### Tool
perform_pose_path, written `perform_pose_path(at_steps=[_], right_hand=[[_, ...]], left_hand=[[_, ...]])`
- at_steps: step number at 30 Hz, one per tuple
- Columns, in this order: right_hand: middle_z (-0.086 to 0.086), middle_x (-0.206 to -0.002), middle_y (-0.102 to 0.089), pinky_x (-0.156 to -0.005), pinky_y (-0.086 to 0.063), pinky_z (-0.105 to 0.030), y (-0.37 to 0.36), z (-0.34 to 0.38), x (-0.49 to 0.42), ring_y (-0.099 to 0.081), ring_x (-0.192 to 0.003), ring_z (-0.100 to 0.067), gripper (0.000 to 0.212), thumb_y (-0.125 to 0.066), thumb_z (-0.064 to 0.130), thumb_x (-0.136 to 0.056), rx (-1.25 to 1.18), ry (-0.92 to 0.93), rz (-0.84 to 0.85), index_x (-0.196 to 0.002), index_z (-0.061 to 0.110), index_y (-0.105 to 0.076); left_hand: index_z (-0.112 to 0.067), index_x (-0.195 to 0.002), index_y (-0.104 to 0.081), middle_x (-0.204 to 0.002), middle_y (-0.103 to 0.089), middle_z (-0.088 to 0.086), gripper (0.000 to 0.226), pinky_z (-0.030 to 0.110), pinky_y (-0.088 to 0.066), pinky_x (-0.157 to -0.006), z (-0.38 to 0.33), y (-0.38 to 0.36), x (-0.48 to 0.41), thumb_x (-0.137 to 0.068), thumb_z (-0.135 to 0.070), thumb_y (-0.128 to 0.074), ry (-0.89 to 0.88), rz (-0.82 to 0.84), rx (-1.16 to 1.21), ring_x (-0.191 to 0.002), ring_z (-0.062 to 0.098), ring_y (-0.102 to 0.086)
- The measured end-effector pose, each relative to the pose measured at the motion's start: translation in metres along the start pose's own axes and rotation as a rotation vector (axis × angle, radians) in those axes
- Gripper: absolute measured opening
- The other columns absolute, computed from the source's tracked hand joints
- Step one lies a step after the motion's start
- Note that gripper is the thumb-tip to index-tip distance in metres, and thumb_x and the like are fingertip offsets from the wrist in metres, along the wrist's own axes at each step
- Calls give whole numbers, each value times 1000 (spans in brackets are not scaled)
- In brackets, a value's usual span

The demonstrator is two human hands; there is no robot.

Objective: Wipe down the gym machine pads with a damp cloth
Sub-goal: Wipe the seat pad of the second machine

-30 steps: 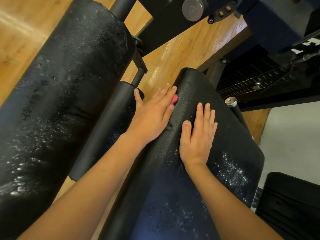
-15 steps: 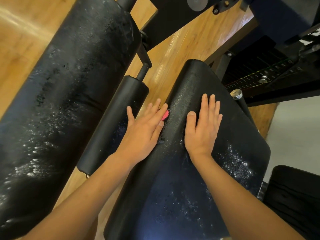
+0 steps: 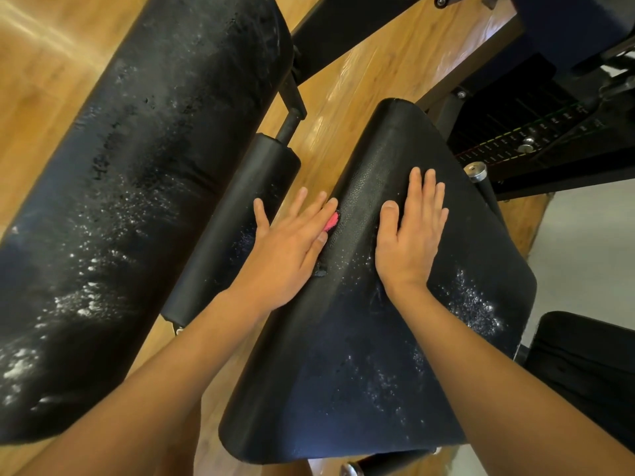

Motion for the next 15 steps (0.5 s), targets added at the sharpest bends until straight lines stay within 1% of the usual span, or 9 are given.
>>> perform_pose_path(at_steps=[4, 8, 10, 12, 15], right_hand=[[1, -172, -11, -129, -2, -47, -1, 0, 1, 0, -159, -18, 62, -30, 42, -104, -11, -2, -4, -163, 24, -21], [0, -172, -12, -129, -3, -48, 0, 0, 2, -1, -159, -18, 63, -29, 42, -104, -15, -1, -7, -163, 23, -22], [0, -172, -13, -129, -3, -48, 0, 0, 1, -1, -159, -18, 63, -29, 43, -104, -17, 2, -10, -163, 23, -22], [0, -172, -13, -129, -3, -48, 0, 1, 1, -1, -159, -18, 63, -29, 43, -104, -17, 3, -11, -163, 23, -22], [0, -172, -13, -129, -3, -48, -1, 0, 1, -2, -159, -19, 63, -29, 44, -103, -9, 5, -12, -163, 23, -22]], left_hand=[[-38, -158, -12, -168, -14, -14, 53, 40, 38, -111, 6, -6, 33, -106, -48, -13, 42, -16, 58, -157, 7, 2], [-33, -160, -21, -167, -20, -12, 57, 37, 39, -110, 0, -4, 19, -106, -49, -14, 72, -65, 105, -157, 8, -5], [-31, -160, -24, -168, -20, -11, 57, 40, 38, -110, -2, -1, 5, -106, -48, -16, 60, -72, 98, -157, 9, -6], [-30, -160, -26, -167, -22, -11, 53, 46, 34, -113, -2, -1, -4, -109, -45, -23, 46, -76, 116, -157, 10, -8], [-36, -158, -28, -165, -22, -17, 52, 49, 30, -115, 1, -5, -1, -108, -48, -35, 85, -79, 239, -156, 4, -10]])
Point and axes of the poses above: each hand's wrist, its own x-axis away from the middle knuckle, its own y-axis out of the back of the hand, z = x × y, the point moved 4 cm from there along -x, towards the middle knuckle
